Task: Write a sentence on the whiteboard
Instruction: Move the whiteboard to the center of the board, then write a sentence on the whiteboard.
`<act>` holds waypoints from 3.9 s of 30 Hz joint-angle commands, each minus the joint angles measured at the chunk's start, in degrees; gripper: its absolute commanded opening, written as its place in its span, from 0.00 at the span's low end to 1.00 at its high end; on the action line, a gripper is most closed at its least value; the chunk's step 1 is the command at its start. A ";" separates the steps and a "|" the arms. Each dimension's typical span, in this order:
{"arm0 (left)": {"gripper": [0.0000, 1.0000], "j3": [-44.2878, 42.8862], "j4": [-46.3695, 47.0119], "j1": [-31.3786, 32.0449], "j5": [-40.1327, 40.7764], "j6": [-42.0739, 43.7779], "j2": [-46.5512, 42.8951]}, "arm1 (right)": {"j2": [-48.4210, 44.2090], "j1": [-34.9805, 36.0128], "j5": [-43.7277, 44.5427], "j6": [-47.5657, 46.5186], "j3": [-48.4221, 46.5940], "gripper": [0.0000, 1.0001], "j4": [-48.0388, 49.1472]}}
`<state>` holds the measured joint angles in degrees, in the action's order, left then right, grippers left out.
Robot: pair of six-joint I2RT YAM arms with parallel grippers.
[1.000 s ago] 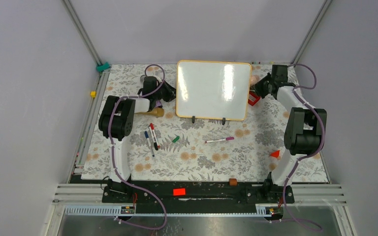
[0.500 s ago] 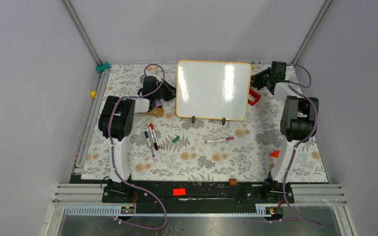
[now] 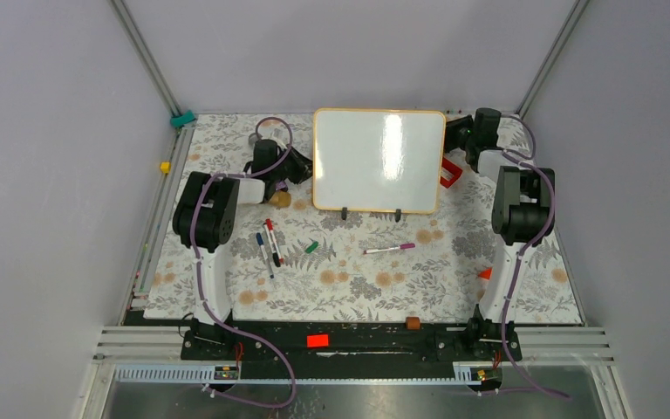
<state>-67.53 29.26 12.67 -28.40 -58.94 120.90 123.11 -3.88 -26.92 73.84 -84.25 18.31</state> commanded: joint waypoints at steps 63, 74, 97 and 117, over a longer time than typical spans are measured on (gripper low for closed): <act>0.00 16.57 19.07 3.68 -9.39 -5.70 -12.31 | -14.19 0.01 -5.24 -1.72 19.56 0.00 5.04; 0.00 22.27 22.75 5.07 -9.85 -7.42 -15.42 | -17.08 0.10 -4.29 -2.66 23.78 0.00 5.83; 0.47 30.20 6.98 -2.60 1.72 4.08 -32.30 | -15.52 -11.80 -2.50 -9.81 8.89 0.00 -9.21; 0.99 44.35 -4.44 8.56 22.02 21.84 -59.32 | -49.64 -8.03 17.34 -33.99 11.67 0.00 -33.46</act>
<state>-25.98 24.73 18.63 -13.30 -41.41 65.52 77.32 -16.82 -15.81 46.72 -73.03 -8.36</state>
